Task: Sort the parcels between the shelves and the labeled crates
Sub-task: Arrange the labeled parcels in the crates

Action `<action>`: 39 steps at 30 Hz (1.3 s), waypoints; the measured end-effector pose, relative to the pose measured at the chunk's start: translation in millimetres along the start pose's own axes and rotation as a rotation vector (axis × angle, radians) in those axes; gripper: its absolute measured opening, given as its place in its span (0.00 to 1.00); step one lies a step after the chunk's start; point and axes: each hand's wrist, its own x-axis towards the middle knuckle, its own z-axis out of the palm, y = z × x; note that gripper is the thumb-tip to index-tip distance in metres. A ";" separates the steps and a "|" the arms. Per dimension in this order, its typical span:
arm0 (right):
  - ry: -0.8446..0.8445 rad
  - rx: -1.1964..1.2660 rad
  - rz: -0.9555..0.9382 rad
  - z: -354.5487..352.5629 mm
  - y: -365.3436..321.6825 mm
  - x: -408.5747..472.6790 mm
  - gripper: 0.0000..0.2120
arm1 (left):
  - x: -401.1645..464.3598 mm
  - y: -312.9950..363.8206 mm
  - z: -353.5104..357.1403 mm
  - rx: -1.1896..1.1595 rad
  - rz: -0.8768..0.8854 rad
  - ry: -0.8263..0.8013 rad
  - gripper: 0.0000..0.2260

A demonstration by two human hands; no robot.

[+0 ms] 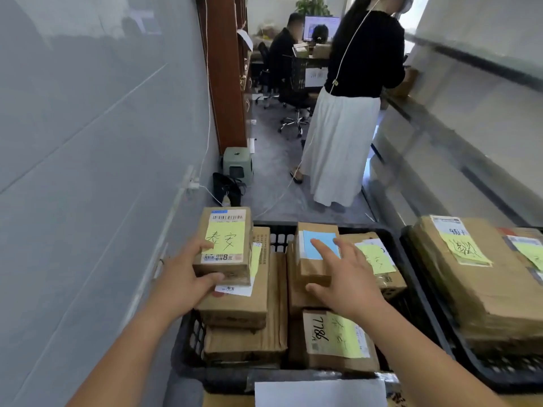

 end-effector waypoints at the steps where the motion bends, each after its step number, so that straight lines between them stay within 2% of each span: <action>1: -0.039 -0.016 0.032 1.2 1.4 8.5 0.45 | 0.9 -1.9 2.1 -0.008 0.013 0.000 0.24; 4: -0.116 -0.072 0.071 7.3 2.0 24.3 0.44 | 1.8 -5.5 4.2 -0.042 0.022 -0.011 0.23; 8: -0.066 -0.138 0.033 19.9 -12.2 23.7 0.40 | 3.0 -12.3 5.8 -0.005 0.051 0.012 0.26; 11: -0.049 -0.120 0.026 20.4 -14.1 17.5 0.43 | 3.8 -15.1 6.7 -0.023 0.057 0.006 0.26; 13: 0.051 -0.033 0.066 14.5 -2.8 12.4 0.42 | 3.4 -15.8 6.5 -0.026 0.074 0.003 0.26; 16: 0.188 0.160 0.281 6.5 29.0 14.1 0.32 | 4.1 -19.0 6.3 -0.032 0.082 0.000 0.25; 18: 0.082 0.108 0.429 7.7 47.3 19.7 0.28 | 3.0 -18.8 6.1 -0.039 0.079 -0.007 0.25; 20: -0.063 0.024 0.490 12.1 54.0 23.8 0.29 | 3.0 -17.3 6.5 -0.043 0.078 -0.008 0.25; 33: -0.073 -0.138 0.427 27.5 24.3 26.9 0.31 | 4.8 -14.3 17.8 -0.006 0.110 0.014 0.27; 36: -0.105 -0.122 0.409 25.9 26.6 21.4 0.31 | 3.2 -12.5 16.5 0.025 0.114 0.022 0.28; 39: -0.049 -0.085 0.389 20.4 32.9 14.1 0.31 | 0.4 -8.7 11.3 0.078 0.127 0.045 0.31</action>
